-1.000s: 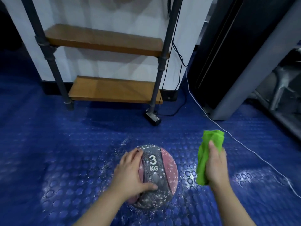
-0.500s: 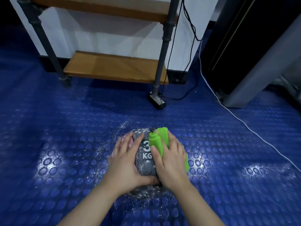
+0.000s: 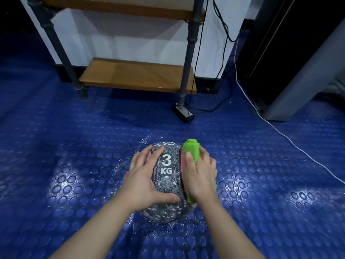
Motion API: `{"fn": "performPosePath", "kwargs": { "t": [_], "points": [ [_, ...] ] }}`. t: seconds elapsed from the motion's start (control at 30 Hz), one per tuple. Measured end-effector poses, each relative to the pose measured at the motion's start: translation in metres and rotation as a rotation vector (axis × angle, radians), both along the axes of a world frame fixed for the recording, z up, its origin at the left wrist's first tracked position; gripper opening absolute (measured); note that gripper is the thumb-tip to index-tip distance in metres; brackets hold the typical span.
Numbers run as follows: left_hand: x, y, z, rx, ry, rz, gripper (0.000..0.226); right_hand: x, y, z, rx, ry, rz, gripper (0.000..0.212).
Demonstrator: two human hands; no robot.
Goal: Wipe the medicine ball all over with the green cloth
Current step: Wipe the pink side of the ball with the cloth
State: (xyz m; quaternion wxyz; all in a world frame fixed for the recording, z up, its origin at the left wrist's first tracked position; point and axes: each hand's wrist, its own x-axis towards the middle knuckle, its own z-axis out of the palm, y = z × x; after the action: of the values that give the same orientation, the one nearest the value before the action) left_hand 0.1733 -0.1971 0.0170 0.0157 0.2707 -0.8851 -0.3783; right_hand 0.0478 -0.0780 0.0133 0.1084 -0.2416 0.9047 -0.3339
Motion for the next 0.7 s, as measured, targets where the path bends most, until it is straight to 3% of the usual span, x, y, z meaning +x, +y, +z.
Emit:
{"fn": "performPosePath", "kwargs": {
  "t": [0.1,0.2,0.37,0.53,0.7],
  "points": [
    [0.000,-0.001,-0.003,0.007,0.042,0.024,0.128,0.021,0.000,0.002,0.031,0.204,0.088,0.070],
    [0.001,-0.005,-0.007,0.029,0.067,0.049,0.133,0.012,-0.007,0.004,0.050,0.213,0.144,0.070],
    [0.002,-0.015,-0.009,0.113,0.091,0.128,0.137,-0.009,-0.033,0.011,0.132,0.087,0.132,0.048],
    [0.003,-0.030,-0.014,0.171,0.091,0.144,0.134,-0.024,-0.058,0.013,0.194,-0.074,0.008,0.051],
    [0.014,-0.031,-0.015,0.185,0.084,0.096,0.136,-0.037,-0.050,0.004,0.174,-0.364,-0.140,0.057]
  ]
}}
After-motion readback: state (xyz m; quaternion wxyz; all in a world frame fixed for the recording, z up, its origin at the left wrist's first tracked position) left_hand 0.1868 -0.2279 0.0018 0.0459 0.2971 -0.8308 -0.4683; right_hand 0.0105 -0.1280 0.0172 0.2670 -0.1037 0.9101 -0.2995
